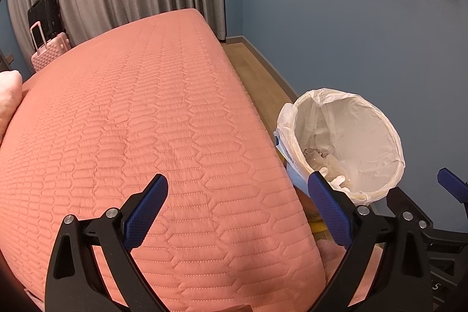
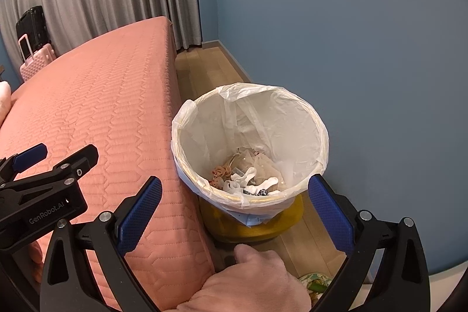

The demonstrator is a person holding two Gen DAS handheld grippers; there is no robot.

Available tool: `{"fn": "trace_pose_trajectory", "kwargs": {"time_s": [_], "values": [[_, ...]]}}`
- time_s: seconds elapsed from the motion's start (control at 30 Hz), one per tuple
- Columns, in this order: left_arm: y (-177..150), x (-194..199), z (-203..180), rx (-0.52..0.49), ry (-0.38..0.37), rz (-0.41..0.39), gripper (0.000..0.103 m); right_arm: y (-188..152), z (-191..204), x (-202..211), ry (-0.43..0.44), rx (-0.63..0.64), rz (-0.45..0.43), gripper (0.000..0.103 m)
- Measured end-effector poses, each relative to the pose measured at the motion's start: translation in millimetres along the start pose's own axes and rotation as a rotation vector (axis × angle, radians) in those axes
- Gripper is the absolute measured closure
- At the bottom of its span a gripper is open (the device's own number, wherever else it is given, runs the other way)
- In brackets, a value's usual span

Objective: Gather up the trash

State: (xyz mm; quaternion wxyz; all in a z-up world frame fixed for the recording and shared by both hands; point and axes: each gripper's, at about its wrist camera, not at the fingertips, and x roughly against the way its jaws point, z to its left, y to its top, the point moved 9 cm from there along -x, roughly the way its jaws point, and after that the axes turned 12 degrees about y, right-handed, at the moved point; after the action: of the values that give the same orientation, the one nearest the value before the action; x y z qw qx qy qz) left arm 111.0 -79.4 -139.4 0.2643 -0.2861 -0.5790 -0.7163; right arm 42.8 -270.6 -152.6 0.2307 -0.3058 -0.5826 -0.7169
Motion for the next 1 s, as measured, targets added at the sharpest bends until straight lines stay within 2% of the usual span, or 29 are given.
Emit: {"fn": "trace_pose_trajectory", "kwargs": {"time_s": [1.0], "values": [[-5.0,-1.6,-7.4,-0.023,0.018,0.013,0.010,-0.9,-5.0,0.0,-0.007,-0.006,0.000,0.005]]}}
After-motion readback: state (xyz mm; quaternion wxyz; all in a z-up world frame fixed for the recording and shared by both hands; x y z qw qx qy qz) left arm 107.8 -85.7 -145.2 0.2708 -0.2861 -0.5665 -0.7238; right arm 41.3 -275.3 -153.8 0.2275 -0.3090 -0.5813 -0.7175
